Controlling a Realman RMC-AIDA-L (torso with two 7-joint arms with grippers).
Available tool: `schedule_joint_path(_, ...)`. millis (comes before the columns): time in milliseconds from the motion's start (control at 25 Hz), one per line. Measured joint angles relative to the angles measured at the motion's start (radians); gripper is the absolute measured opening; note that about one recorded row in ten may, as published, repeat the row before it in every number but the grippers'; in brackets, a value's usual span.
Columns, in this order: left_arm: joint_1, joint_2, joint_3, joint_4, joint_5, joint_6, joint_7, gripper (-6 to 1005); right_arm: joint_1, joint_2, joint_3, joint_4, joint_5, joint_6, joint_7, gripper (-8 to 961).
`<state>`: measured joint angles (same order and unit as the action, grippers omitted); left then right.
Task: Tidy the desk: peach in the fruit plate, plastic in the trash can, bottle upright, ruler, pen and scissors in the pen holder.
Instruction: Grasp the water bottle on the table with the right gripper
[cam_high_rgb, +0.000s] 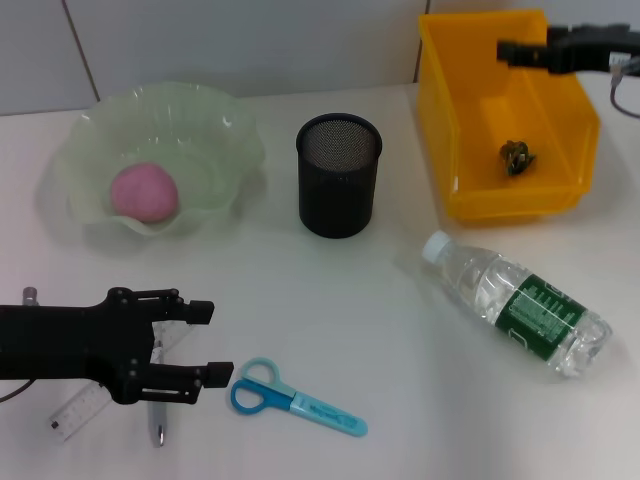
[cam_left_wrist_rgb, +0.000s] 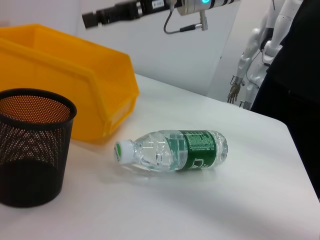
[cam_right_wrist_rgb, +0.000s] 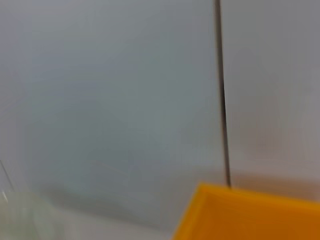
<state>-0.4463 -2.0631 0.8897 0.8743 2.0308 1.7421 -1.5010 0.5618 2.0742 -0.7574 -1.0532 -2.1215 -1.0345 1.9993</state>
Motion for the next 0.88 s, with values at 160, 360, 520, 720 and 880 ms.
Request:
schedule_joint_path(160,0.0,0.0,0.0,0.0,0.0,0.001,0.0,812,-0.061,-0.004,0.001,0.004,0.286,-0.07,-0.165,826)
schedule_joint_path(360,0.0,0.001,0.0,0.0,0.0,0.005,0.0,812,-0.106,-0.023,0.003,0.037,0.536,-0.274,-0.311,826)
schedule_joint_path(520,0.0,0.001,0.0,0.0,0.0,0.007,0.001,813,-0.102,-0.053,0.019,0.083,0.562,-0.441,-0.323,825)
schedule_joint_path(720,0.001,0.002,0.0,0.0,0.0,0.009,0.006,812,-0.096,-0.088,0.032,0.121,0.554,-0.594,-0.321,825)
schedule_joint_path(880,0.003,0.003,0.0,0.0,0.0,0.009,0.008,812,-0.097,-0.113,0.032,0.115,0.524,-0.7,-0.305,824)
